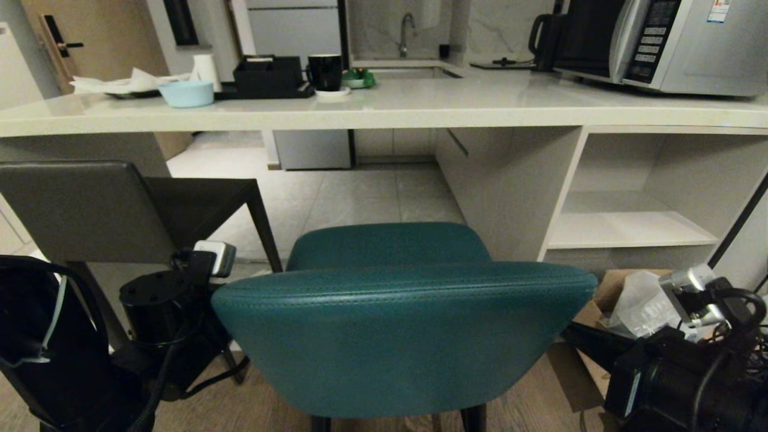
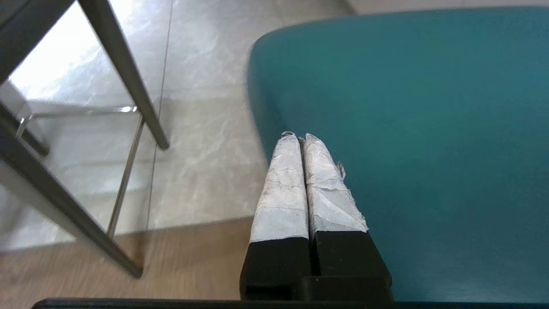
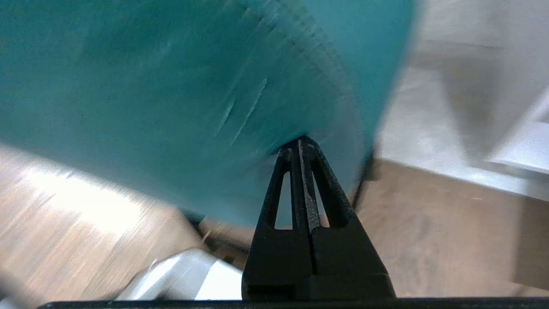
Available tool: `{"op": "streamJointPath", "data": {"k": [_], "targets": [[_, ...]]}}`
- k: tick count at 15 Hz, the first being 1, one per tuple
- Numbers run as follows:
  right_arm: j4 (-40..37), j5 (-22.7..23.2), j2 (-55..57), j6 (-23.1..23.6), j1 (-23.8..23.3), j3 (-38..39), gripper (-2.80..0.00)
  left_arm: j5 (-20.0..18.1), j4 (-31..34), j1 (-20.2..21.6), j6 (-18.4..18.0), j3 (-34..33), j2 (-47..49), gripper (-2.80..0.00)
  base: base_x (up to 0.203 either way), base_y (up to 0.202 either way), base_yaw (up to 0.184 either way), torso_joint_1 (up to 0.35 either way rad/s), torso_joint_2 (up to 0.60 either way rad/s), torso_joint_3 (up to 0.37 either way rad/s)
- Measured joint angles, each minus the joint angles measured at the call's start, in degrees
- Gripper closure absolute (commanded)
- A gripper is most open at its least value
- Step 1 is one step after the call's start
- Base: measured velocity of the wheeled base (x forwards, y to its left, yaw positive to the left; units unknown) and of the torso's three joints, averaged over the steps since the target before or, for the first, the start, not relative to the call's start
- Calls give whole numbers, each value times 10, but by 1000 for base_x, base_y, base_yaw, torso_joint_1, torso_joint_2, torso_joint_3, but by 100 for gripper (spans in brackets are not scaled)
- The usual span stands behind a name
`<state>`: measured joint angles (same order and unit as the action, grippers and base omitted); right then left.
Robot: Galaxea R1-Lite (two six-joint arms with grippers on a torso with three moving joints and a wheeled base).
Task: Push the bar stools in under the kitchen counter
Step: Pull the blue chair out from under the dining table
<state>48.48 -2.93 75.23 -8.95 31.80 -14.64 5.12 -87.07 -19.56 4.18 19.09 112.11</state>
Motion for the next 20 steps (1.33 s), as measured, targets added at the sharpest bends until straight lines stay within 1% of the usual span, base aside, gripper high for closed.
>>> {"op": "streamJointPath", "data": {"k": [3,5,7,9,11,12,14,17,20], "targets": [[1,-4,26,1,-24,-25,0,-1,-1,-14,1,7,-5,0,0,0,0,0,0,0],[2,-22,46,2,-36,-40,0,1,-1,-28,1,8,-8,0,0,0,0,0,0,0],[5,-41,71,8,-50,-55,0,15,-1,-43,1,8,-10,0,0,0,0,0,0,0],[4,-45,88,9,-54,-69,0,28,0,-58,1,15,-10,0,0,0,0,0,0,0],[2,-55,102,12,-55,-83,0,32,1,-67,0,20,-8,0,0,0,0,0,0,0],[3,-60,107,12,-55,-86,0,36,0,-66,1,22,-6,0,0,0,0,0,0,0],[5,-65,105,13,-54,-80,0,40,-1,-51,1,24,-4,0,0,0,0,0,0,0],[-4,-65,74,22,-55,-57,0,43,-2,-31,1,24,-4,0,0,0,0,0,0,0],[-43,-65,19,51,-56,-35,0,43,-1,-25,1,23,-2,0,0,0,0,0,0,0]]}}
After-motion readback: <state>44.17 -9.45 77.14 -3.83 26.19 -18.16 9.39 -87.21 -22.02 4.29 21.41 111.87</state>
